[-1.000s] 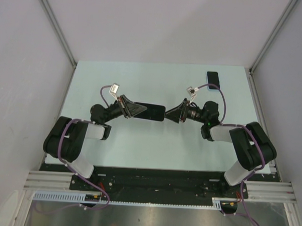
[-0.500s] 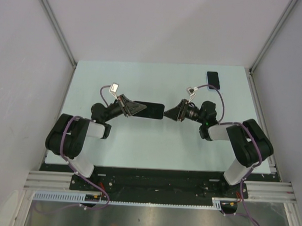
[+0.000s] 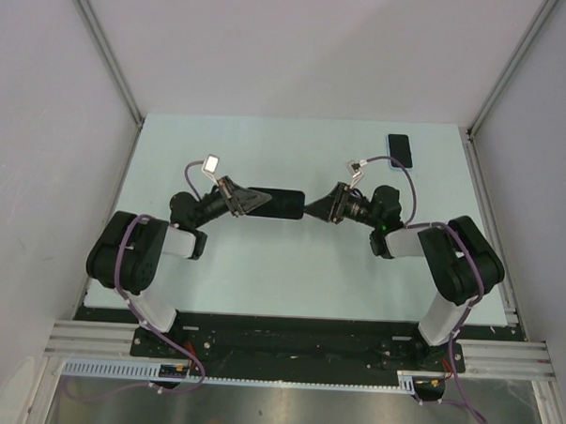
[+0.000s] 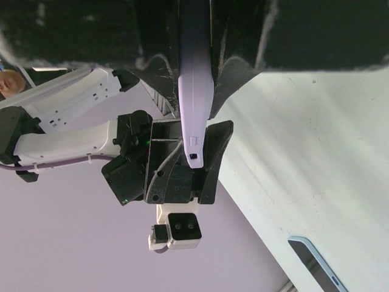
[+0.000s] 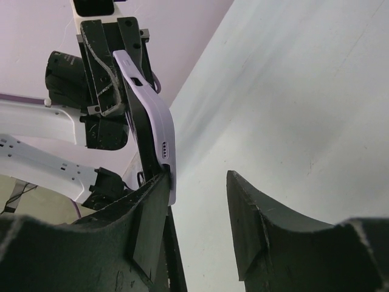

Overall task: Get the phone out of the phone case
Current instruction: Remove the phone case from the phone.

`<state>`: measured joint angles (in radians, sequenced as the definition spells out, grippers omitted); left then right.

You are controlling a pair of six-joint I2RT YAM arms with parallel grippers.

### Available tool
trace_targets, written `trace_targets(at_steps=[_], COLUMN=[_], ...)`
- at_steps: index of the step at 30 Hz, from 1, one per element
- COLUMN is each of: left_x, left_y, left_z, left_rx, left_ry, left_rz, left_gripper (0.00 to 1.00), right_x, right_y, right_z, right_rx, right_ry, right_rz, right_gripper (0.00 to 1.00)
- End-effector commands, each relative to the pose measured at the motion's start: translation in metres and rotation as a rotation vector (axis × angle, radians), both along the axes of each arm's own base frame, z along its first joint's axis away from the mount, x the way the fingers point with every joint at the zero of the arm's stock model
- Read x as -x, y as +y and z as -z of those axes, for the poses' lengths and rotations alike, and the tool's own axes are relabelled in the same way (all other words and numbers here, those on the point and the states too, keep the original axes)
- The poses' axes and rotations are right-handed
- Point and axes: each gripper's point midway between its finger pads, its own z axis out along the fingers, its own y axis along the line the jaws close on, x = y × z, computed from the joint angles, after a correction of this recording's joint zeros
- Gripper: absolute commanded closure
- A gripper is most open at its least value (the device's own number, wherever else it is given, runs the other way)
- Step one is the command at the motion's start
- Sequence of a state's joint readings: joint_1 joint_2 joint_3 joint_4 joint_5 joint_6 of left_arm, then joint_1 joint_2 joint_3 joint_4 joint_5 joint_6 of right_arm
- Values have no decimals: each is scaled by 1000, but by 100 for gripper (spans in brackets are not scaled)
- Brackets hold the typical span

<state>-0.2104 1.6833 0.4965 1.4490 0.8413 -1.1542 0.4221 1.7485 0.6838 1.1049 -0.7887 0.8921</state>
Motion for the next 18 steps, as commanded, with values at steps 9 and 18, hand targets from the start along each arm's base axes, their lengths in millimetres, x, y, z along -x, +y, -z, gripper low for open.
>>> trace_targets(at_steps=[9,18], left_x=[30,39], left_y=[-19,-23], left_z=[-40,-48], left_rx=[11,11], left_ry=[-319,-329], left_rz=[124,192], left_gripper=[100,100], right_x=[91,97], right_y=[12,7], right_z=[-154,-160], right_rx=[-260,-272], right_ry=[-616,-584], right_rz=[-324,-343], right_gripper=[47,46])
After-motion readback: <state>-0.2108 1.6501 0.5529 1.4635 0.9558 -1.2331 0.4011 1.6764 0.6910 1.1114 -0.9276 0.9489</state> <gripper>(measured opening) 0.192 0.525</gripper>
